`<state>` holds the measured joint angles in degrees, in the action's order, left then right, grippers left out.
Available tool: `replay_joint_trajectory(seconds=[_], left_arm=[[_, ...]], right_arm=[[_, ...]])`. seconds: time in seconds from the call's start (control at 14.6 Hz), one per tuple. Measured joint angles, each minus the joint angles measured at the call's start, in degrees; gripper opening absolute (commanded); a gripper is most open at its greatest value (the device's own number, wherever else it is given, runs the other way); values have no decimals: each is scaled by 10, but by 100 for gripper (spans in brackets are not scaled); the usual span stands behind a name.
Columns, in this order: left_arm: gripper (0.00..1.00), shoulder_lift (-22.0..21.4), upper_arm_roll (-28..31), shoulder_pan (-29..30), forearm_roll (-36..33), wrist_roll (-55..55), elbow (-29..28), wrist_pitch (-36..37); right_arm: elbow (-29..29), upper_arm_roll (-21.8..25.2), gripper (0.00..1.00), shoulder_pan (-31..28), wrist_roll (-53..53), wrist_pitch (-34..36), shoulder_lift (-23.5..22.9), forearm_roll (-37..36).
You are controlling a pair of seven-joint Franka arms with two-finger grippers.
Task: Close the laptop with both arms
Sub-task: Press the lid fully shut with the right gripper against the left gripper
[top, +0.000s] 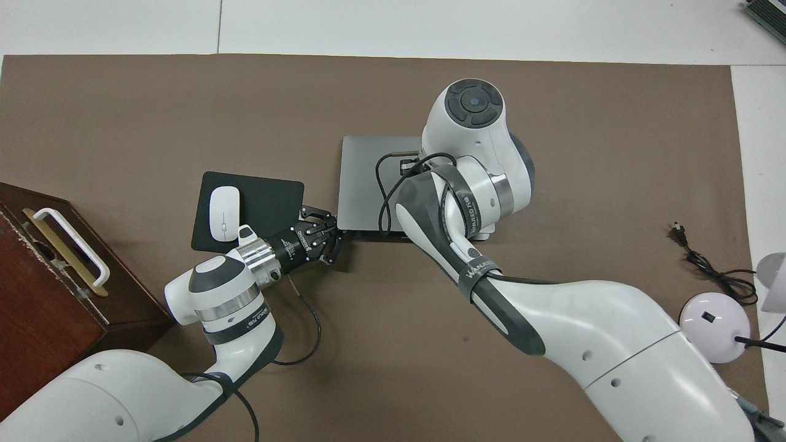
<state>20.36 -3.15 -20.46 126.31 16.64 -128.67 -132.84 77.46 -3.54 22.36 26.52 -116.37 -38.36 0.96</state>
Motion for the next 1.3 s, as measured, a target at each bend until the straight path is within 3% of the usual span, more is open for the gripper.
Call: replay_joint_trajectory(seconds=[1.3], left_arm=[[0,0,0,0,8,0,-2,4]], right_arm=[[14,0,0,-1,0,0,3,0]])
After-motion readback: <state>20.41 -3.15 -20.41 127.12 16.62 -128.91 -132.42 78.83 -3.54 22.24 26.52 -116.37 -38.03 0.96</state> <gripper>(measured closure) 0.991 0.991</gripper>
